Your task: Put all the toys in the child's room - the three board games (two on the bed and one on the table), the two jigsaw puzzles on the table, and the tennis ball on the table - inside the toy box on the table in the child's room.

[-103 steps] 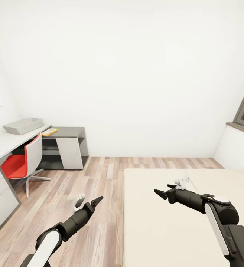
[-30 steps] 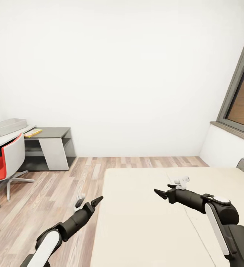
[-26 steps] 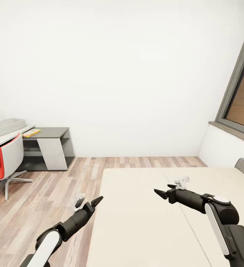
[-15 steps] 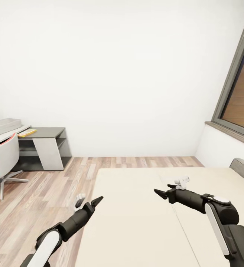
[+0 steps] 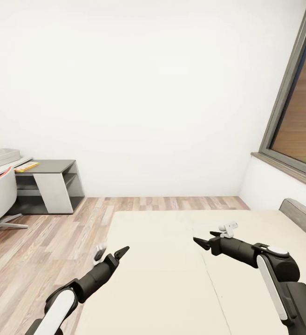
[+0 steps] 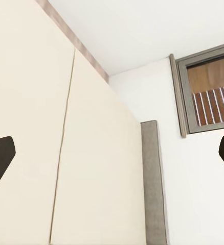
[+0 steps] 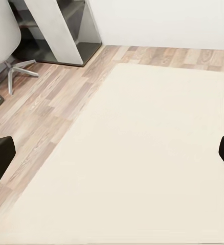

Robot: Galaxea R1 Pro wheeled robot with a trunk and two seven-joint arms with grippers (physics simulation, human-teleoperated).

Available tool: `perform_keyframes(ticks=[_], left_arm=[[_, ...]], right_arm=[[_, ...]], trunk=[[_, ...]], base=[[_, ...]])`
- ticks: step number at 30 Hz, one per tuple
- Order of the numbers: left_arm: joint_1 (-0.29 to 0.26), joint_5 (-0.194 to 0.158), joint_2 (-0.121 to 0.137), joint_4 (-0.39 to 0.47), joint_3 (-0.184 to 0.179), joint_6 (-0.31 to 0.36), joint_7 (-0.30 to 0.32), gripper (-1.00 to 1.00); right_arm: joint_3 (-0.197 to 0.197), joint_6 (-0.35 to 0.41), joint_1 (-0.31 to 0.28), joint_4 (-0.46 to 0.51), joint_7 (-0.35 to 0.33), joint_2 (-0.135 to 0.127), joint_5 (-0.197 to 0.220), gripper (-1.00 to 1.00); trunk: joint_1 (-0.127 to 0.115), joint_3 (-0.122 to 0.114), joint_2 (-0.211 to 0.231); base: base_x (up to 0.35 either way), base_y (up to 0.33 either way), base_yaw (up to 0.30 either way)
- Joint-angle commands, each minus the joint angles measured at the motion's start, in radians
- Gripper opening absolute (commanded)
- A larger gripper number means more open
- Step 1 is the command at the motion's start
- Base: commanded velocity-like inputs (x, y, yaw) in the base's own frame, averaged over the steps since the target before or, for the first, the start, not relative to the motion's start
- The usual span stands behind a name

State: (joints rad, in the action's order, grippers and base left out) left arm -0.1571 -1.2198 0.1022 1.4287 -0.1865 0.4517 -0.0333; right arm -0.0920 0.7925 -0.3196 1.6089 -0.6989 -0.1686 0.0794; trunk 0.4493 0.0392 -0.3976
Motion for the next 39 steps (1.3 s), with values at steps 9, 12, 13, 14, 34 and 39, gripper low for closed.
perform_keyframes(ticks=[9, 12, 13, 14, 34, 39], left_arm=[[-0.001, -0.007, 0.001, 0.001, -0.001, 0.002, -0.004, 1.0], [-0.001, -0.007, 0.001, 0.001, -0.001, 0.002, -0.004, 1.0], [-0.001, -0.007, 0.001, 0.001, -0.001, 0.002, -0.004, 1.0], [-0.001, -0.007, 0.001, 0.001, -0.001, 0.002, -0.004, 1.0], [-0.001, -0.007, 0.001, 0.001, -0.001, 0.002, -0.004, 1.0], [-0.001, -0.013, 0.001, -0.002, 0.001, 0.003, -0.003, 1.0]], right_arm=[[0.0, 0.008, -0.001, 0.0, 0.001, 0.0, 0.008, 1.0], [0.0, 0.007, -0.001, 0.0, 0.002, 0.0, 0.008, 1.0], [0.0, 0.007, -0.001, 0.0, 0.002, 0.0, 0.008, 1.0], [-0.001, 0.007, -0.001, 0.0, 0.002, -0.001, 0.007, 1.0], [-0.003, -0.002, -0.001, -0.008, -0.002, -0.01, 0.011, 1.0], [-0.003, -0.005, -0.001, -0.009, -0.002, -0.011, 0.009, 1.0]], trunk=[[0.001, 0.002, -0.002], [0.001, 0.002, -0.002], [0.001, 0.002, -0.002], [0.001, 0.002, -0.002], [0.001, 0.002, -0.002], [0.001, 0.002, -0.002]], base=[[0.0, -0.276, 0.0], [0.0, -0.276, 0.0], [0.0, -0.276, 0.0], [0.0, -0.276, 0.0], [0.0, -0.276, 0.0], [0.0, -0.27, 0.0]])
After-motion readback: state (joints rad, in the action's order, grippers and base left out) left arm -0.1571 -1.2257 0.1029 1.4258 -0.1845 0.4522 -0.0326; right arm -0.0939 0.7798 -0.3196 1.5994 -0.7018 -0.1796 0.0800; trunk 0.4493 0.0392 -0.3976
